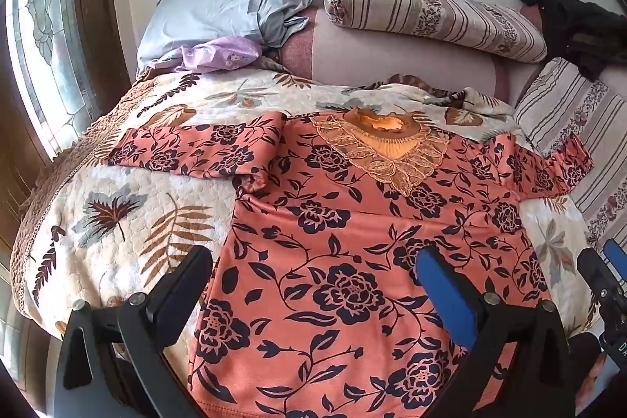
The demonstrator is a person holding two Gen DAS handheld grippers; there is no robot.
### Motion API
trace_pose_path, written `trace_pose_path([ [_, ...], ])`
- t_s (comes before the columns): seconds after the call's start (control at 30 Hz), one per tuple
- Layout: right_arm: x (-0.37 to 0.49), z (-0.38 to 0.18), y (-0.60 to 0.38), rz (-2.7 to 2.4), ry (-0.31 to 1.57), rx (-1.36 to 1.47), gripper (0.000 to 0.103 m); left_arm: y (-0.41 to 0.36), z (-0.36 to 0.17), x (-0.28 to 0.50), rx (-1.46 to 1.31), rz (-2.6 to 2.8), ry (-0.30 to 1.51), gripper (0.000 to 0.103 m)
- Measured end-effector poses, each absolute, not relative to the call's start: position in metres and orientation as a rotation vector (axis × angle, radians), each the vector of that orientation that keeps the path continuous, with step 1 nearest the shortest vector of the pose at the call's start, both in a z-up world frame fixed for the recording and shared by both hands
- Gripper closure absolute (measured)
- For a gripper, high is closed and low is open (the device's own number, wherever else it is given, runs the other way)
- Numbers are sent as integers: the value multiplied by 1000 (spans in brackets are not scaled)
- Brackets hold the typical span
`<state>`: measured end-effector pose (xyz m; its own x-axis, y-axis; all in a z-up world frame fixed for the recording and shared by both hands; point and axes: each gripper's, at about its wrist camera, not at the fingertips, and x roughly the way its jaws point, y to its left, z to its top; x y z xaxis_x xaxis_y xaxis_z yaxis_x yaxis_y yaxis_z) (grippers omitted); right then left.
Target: Fold small clothes
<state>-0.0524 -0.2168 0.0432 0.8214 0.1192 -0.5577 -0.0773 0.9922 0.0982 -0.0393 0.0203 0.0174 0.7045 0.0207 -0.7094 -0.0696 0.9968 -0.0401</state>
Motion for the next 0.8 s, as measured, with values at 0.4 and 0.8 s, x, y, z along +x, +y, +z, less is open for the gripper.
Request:
trace_pose_path([
  [0.4, -48, 39, -214, 106, 606, 72, 0, 21, 14, -36, -72, 46, 801, 0],
  [0.8, -47, 35, -211, 109, 617, 65, 0, 22, 10, -34, -74, 42, 806, 0],
])
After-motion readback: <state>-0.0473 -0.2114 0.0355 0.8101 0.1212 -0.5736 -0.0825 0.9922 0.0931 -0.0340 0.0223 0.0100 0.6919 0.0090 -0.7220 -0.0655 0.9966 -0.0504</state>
